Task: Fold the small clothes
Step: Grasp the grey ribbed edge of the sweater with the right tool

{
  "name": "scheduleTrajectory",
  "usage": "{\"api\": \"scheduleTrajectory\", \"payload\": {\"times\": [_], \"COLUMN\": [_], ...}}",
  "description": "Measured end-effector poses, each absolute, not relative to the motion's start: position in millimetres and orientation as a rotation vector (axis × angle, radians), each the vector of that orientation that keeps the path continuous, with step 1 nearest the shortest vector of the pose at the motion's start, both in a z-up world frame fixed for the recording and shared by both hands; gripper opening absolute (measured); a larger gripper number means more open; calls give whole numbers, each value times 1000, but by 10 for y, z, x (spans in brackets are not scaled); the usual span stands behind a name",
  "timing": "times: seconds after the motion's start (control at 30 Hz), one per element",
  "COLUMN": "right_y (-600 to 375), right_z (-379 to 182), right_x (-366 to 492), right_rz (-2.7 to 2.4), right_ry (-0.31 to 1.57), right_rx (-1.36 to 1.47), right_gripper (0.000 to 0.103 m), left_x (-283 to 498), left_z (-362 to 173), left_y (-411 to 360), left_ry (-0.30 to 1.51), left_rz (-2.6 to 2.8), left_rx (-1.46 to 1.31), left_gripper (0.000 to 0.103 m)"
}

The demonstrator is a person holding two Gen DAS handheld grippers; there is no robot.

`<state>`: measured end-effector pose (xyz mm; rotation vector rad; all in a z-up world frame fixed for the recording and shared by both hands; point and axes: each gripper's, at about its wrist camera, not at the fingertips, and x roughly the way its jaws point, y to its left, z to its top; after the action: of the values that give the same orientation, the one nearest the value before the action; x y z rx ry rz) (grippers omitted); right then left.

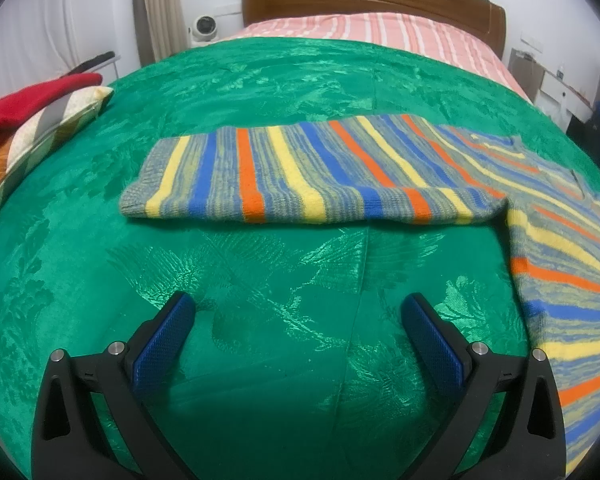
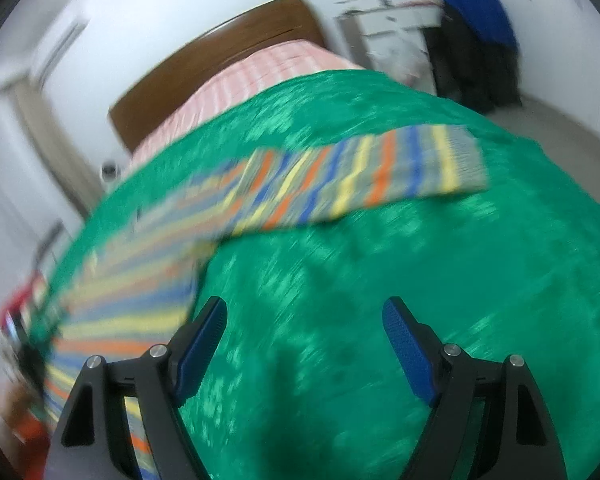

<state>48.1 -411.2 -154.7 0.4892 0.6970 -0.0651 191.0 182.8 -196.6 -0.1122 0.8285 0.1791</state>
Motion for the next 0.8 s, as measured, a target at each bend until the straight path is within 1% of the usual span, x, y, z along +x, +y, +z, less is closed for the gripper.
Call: {"api": "scheduleTrajectory", "payload": {"times": [0.17,0.23,0.27,0.33,0.47,0.5,0.53,0.57,0.6,0.67,0.8], "right_y": [-5166,-5537,-5623,-5803,-5867,-5869,-5874,-5855,-5835,-5734,-5300], "right_z": [-1509,-1583,-1631,-1779,-1865,-1860,-1861,-1870,-1891,-1841,-1213], "right_x": [610,773,839,1035,1347,1399,1476,1521,1554,1552,1628], "right_rz": [-170,-146,-128,-99,-56,-51,-55,-62,-76,-104,-59], "right_ry": [639,641,654,699,742,751,779,801,829,834,772], "right_rx": [799,905,936,1011,1033,1026,1007,994,984,959,720], "right_gripper": [78,73,71,63,62,58,42,29,7,6,6], "left_x": [1914,1914,1917,1919,1899,1890,1885,1875,1860,1815,1689], "left_z": [-1965,-1963,-1964,-1966,-1954,-1943,-1931,-1928,-1925,-1943,-1992], "left_y": [1821,1816,1818,1817,1816,1813,1810,1809,1805,1807,1817], "left_ry": [829,829,832,834,854,873,907,924,937,925,832], "left_rz": [181,184,185,188,192,192,196,195,186,146,126], "left_rx": [-109,-105,-104,-102,-119,-125,-129,-129,-122,-95,-99], "left_gripper": [103,103,103,103,103,103,103,103,103,103,103]}}
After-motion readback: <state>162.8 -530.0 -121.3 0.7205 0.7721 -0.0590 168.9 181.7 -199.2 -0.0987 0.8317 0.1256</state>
